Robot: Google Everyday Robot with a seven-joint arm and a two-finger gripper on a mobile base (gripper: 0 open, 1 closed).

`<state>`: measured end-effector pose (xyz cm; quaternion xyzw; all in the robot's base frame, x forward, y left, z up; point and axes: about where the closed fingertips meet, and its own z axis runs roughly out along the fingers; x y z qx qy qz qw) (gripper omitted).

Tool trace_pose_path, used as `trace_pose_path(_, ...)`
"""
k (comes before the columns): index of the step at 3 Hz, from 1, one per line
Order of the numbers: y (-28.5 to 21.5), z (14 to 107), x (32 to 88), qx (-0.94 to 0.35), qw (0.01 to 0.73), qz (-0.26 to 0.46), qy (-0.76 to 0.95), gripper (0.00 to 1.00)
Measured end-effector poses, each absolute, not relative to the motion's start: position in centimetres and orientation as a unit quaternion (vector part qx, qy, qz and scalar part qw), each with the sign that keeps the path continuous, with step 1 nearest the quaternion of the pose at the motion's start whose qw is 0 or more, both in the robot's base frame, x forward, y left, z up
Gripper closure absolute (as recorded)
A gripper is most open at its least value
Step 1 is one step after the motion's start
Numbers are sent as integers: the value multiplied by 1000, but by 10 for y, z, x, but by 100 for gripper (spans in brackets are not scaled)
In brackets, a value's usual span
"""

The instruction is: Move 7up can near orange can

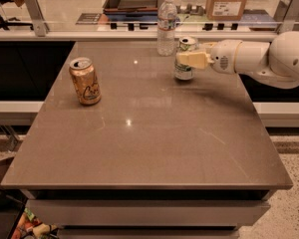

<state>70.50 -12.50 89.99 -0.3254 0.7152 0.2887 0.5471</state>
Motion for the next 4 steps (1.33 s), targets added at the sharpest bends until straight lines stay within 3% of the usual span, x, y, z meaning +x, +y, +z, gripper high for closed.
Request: trace_pose_path(4,5,925,627,-394,531,367,654,100)
